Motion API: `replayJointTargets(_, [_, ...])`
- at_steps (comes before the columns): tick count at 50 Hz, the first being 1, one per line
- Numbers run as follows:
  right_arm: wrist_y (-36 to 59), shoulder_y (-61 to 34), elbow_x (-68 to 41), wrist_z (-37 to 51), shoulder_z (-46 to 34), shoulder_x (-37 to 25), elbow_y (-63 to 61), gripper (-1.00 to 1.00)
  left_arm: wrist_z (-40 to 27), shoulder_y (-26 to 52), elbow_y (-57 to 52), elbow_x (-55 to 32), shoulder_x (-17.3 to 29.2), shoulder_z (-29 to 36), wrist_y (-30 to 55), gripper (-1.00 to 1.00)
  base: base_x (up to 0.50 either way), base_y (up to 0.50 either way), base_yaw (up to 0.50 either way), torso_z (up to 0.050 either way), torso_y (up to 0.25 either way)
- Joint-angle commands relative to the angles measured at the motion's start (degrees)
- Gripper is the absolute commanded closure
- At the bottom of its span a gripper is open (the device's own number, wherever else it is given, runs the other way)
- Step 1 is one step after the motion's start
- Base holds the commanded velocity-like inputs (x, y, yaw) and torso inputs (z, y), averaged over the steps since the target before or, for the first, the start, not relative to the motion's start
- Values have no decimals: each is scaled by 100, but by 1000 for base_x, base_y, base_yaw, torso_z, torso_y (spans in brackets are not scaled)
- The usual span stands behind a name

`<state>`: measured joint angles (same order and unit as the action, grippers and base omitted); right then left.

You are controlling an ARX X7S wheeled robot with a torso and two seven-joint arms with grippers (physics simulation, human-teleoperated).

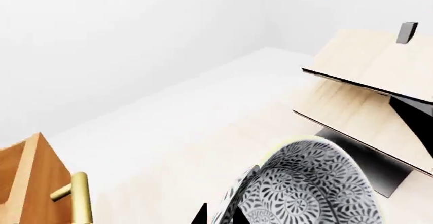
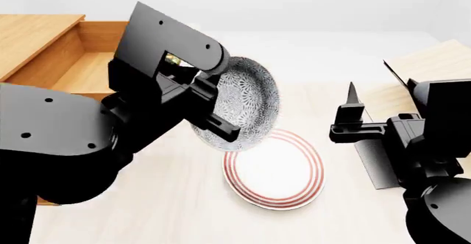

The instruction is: Open the top drawer of the cabinet and put the bowl in it.

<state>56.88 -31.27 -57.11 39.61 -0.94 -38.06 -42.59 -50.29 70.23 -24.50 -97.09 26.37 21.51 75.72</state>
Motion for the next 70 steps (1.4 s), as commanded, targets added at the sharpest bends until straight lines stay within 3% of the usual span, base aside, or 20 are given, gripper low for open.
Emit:
replayJointTargets(1, [-28,25,-25,16,26,-25,-20,-100,-332,1181,789,-39,-286,-131,-224,100,0,0,0,0,0])
replayJointTargets(10, [-16,-5,-32,38,-28,-15,-29,-100,-294,1933,1526,218,-411,-260,-472,100,0,0,0,0,0])
replayJointTargets(30, [-118,55,47,-10,-78,-36,18,-100,804,2691,3816,2394,-332,184,-1503,100,0,0,0,0,0])
replayJointTargets(48, [-179,69,113,-36,-152,-33,90,-100,1487,2692,5596,3440,-367,477,-2545,100,0,0,0,0,0])
replayJointTargets(70, [-63,-70,-3,59,-186,-64,106,-100,2033,2615,7509,4044,-507,644,-3401,100,0,0,0,0,1])
